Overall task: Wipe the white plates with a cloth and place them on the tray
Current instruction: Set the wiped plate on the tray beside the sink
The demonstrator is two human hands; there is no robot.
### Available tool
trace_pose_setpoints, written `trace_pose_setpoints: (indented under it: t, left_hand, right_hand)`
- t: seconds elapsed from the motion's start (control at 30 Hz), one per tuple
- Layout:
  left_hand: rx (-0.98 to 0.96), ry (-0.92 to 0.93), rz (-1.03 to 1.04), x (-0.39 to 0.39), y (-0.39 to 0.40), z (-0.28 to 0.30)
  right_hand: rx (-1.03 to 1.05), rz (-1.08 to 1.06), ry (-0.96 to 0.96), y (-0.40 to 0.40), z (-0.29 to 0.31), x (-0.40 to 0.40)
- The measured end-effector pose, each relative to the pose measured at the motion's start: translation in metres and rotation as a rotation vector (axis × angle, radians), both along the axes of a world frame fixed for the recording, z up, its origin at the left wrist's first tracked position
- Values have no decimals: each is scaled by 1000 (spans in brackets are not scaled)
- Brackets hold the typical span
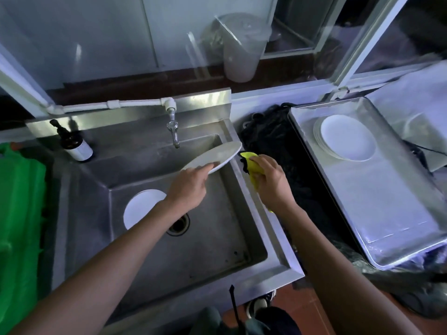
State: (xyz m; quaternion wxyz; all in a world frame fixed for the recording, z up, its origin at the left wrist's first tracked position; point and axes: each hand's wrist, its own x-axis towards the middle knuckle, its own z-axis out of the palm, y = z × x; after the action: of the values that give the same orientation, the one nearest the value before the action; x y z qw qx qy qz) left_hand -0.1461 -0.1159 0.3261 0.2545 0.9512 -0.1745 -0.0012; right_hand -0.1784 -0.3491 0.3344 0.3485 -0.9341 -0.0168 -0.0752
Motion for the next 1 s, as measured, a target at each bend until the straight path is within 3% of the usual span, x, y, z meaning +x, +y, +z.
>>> trace_pose_setpoints:
  t: [0.27,0.73,1.0]
  left_hand:
    - [158,-86,-143,24,-122,21]
    - [233,-315,-372,65,-335,35]
    - [405,-236,-461,89,-423,28]
  right_hand:
    - [29,-73,-45,-126,4,-7]
    - [68,-259,-30,-322,-12,-12]
    - [111,-317,5,-376,-26,-20]
